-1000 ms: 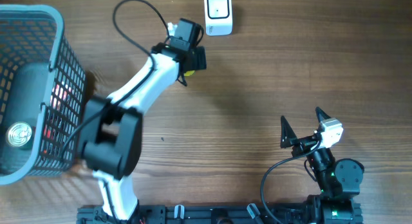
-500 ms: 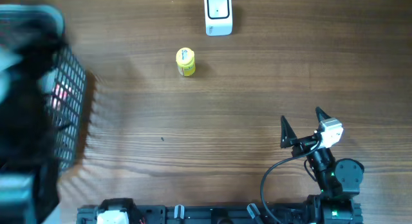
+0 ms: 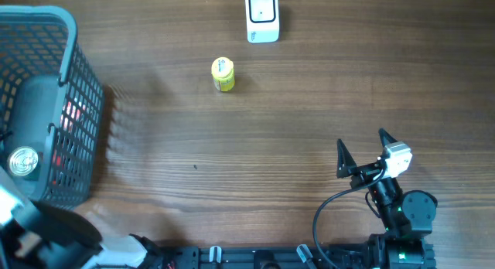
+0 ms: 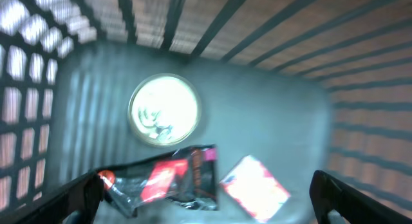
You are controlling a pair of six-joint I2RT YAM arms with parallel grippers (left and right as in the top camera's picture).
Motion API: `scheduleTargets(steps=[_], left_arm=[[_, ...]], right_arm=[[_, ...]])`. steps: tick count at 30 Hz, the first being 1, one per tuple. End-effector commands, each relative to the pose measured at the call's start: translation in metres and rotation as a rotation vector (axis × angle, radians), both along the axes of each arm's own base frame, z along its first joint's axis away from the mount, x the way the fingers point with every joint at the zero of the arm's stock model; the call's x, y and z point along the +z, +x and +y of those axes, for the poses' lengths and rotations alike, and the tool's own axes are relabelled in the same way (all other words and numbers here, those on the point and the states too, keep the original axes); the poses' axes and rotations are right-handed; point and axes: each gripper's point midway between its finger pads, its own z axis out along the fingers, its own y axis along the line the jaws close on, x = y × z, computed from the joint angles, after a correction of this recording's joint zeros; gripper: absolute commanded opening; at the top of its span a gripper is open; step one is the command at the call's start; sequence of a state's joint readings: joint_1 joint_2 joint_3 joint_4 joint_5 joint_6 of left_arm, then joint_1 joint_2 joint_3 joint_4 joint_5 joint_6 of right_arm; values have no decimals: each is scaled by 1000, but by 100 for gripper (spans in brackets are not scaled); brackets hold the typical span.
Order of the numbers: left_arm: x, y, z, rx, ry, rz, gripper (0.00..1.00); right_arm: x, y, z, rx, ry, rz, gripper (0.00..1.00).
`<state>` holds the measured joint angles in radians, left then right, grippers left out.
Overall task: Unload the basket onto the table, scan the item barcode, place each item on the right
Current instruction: 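Return the left gripper to the basket and grasp the tuna can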
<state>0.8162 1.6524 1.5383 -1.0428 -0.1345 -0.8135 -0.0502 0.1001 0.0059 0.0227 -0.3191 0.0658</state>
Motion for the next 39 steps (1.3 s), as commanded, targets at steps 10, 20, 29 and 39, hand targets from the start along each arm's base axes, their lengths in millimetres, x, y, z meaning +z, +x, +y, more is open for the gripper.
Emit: scheduleTargets(steps=[10, 20, 29, 39], left_arm=[[-107, -30, -1, 212, -100, 190, 100], [-134, -35, 14, 163, 22, 218, 100], [-140, -23, 26, 115, 58, 201, 100], [-141, -10, 29, 47, 61, 165, 100]], right_arm=[[0, 0, 0, -1, -4, -4, 100], [1, 0, 0, -1, -4, -4, 100], [1, 0, 0, -1, -4, -4, 100], [1, 0, 0, -1, -4, -4, 100]])
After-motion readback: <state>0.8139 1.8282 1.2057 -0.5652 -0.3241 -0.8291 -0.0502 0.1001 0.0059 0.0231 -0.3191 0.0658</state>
